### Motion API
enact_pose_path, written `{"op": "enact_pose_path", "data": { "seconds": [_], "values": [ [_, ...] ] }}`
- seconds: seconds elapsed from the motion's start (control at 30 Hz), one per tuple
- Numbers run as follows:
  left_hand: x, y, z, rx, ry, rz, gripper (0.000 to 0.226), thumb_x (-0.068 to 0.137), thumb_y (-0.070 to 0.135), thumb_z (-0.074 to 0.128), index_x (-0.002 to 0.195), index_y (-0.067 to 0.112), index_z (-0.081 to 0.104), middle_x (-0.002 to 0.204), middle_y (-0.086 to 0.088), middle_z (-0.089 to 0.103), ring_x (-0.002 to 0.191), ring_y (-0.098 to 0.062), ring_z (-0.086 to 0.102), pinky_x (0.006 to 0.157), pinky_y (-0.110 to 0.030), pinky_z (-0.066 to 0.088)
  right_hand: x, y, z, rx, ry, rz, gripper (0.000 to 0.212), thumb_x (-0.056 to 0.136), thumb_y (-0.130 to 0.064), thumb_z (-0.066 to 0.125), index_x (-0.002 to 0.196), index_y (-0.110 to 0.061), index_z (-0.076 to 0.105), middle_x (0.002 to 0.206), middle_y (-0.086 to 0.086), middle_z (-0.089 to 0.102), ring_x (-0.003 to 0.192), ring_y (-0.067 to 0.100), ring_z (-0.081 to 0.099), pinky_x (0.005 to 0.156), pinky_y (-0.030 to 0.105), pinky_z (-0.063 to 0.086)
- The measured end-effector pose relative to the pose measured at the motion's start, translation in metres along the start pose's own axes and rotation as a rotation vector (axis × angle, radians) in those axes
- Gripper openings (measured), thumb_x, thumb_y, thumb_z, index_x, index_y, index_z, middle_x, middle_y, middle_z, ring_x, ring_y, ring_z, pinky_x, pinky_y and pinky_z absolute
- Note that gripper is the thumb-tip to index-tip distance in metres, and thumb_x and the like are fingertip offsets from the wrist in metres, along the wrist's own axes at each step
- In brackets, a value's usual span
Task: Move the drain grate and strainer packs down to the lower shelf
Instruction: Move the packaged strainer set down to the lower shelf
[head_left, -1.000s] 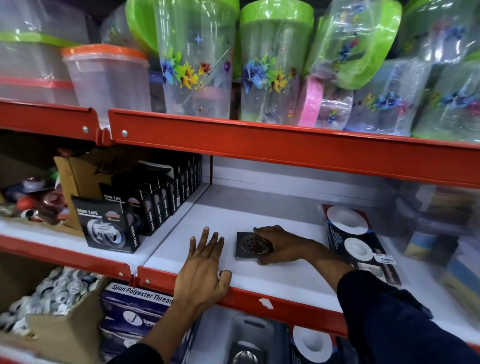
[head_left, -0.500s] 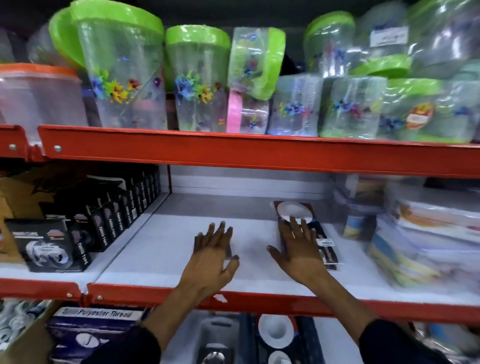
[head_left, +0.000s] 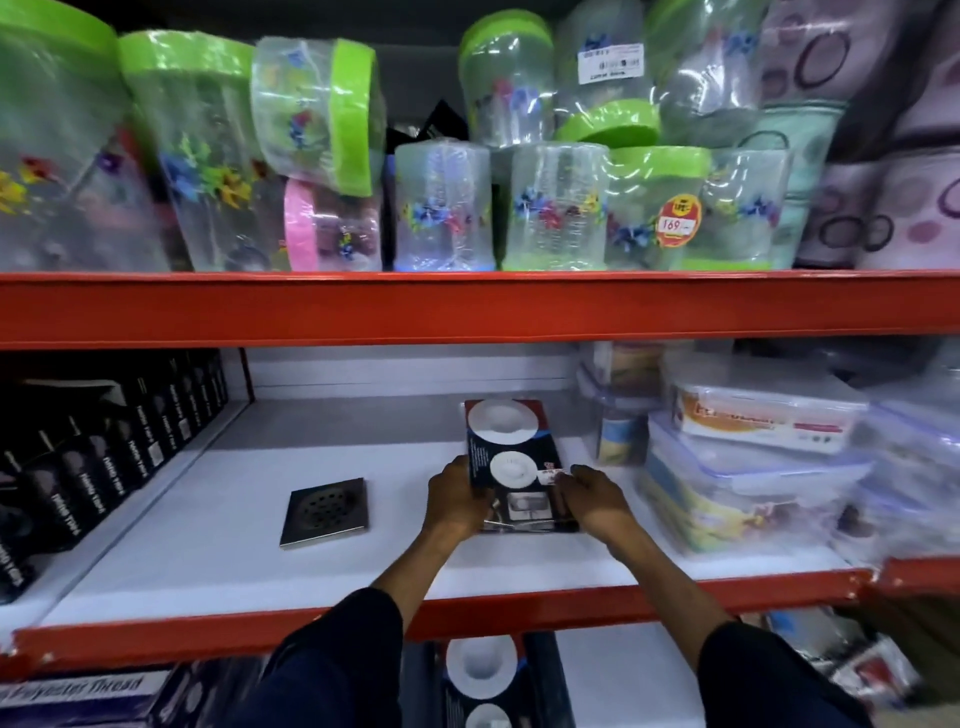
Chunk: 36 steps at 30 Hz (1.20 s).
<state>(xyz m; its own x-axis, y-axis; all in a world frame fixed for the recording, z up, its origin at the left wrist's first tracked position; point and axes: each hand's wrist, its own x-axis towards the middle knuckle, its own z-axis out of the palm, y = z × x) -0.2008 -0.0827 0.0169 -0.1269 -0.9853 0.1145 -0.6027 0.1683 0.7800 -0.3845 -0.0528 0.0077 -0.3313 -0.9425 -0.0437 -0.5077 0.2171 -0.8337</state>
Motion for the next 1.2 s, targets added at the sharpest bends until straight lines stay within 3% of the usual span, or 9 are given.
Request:
{"op": "enact_pose_path", "data": {
  "seconds": [0.17, 0.27, 0.4, 0.5, 0.6, 0.67, 0.73, 0.87, 1.2],
  "values": [
    [-0.015, -0.008, -0.011, -0.047, 0.024, -0.039, 0.035, 0.069, 0.012, 0.072, 0.104, 0.013, 0.069, 0.111, -0.013, 0.075, 0.099, -0.032, 0.071, 0.088, -0.042, 0.058, -0.022, 0.002, 0.001, 0.095, -0.026, -0.012, 0.049, 0.097, -0.029, 0.052, 0.142, -0.009, 0.046, 0.148, 0.010, 0.046, 0.124, 0.024, 0.052, 0.096, 0.027, 0.040],
    [-0.034, -0.013, -0.016, -0.022, 0.033, -0.036, 0.038, 0.075, 0.005, 0.073, 0.112, 0.010, 0.067, 0.116, -0.013, 0.073, 0.105, -0.029, 0.069, 0.087, -0.033, 0.057, -0.041, 0.004, 0.001, 0.043, -0.044, -0.053, 0.042, 0.097, -0.022, 0.051, 0.134, -0.003, 0.054, 0.139, 0.015, 0.055, 0.126, 0.029, 0.052, 0.097, 0.029, 0.040],
    [-0.056, -0.023, -0.022, -0.010, 0.052, 0.035, 0.039, 0.081, 0.009, 0.071, 0.119, 0.011, 0.064, 0.119, -0.007, 0.072, 0.091, -0.015, 0.067, 0.059, -0.003, 0.044, -0.068, -0.001, 0.003, -0.009, -0.075, -0.135, 0.020, 0.096, -0.018, 0.050, 0.109, -0.010, 0.064, 0.096, 0.010, 0.070, 0.095, 0.026, 0.065, 0.076, 0.033, 0.049],
    [-0.067, -0.024, -0.027, 0.100, 0.003, 0.108, 0.043, 0.086, 0.016, 0.069, 0.127, 0.014, 0.057, 0.122, -0.007, 0.071, 0.090, -0.013, 0.066, 0.063, -0.003, 0.044, -0.074, 0.000, 0.009, -0.106, -0.073, -0.216, 0.021, 0.095, -0.023, 0.052, 0.112, -0.014, 0.062, 0.108, 0.004, 0.071, 0.091, 0.018, 0.062, 0.075, 0.026, 0.044],
    [-0.077, -0.034, -0.034, 0.292, 0.029, 0.224, 0.055, 0.095, 0.033, 0.056, 0.144, 0.016, 0.038, 0.150, -0.012, 0.047, 0.132, -0.027, 0.050, 0.104, -0.029, 0.046, -0.077, 0.005, 0.018, -0.249, 0.005, -0.266, 0.043, 0.096, -0.030, 0.050, 0.131, -0.006, 0.046, 0.133, 0.014, 0.056, 0.121, 0.030, 0.054, 0.095, 0.032, 0.046],
    [-0.083, -0.052, -0.044, 0.460, 0.135, 0.294, 0.064, 0.098, 0.051, 0.037, 0.153, 0.024, 0.018, 0.163, -0.003, 0.007, 0.152, -0.028, 0.008, 0.124, -0.048, 0.017, -0.080, 0.006, 0.026, -0.409, 0.086, -0.324, 0.067, 0.097, -0.037, 0.046, 0.150, -0.005, 0.020, 0.159, 0.022, 0.020, 0.147, 0.039, 0.019, 0.118, 0.044, 0.027],
    [-0.087, -0.072, -0.061, 0.579, 0.237, 0.361, 0.067, 0.098, 0.057, 0.027, 0.155, 0.027, 0.008, 0.164, -0.002, -0.008, 0.152, -0.025, -0.012, 0.124, -0.053, 0.003, -0.081, 0.005, 0.035, -0.527, 0.161, -0.446, 0.074, 0.096, -0.040, 0.041, 0.154, -0.011, 0.004, 0.162, 0.019, -0.002, 0.150, 0.038, -0.002, 0.123, 0.048, 0.009],
    [-0.098, -0.112, -0.106, 0.718, 0.360, 0.397, 0.068, 0.098, 0.050, 0.029, 0.155, 0.022, 0.006, 0.166, -0.008, -0.008, 0.152, -0.029, -0.014, 0.121, -0.062, 0.000, -0.086, -0.019, 0.067, -0.607, 0.163, -0.670, 0.075, 0.096, -0.047, 0.033, 0.155, -0.020, -0.004, 0.162, 0.010, -0.011, 0.149, 0.032, -0.013, 0.120, 0.046, -0.004],
    [-0.093, -0.183, -0.176, 0.764, 0.302, 0.222, 0.066, 0.095, 0.043, 0.024, 0.155, 0.019, 0.010, 0.165, -0.009, 0.001, 0.152, -0.026, -0.014, 0.117, -0.070, 0.004, -0.017, -0.129, 0.172, -0.786, -0.487, -0.864, 0.088, 0.090, -0.050, 0.058, 0.155, -0.017, 0.007, 0.165, 0.004, 0.003, 0.151, 0.023, 0.000, 0.122, 0.035, 0.003]
  ]
}}
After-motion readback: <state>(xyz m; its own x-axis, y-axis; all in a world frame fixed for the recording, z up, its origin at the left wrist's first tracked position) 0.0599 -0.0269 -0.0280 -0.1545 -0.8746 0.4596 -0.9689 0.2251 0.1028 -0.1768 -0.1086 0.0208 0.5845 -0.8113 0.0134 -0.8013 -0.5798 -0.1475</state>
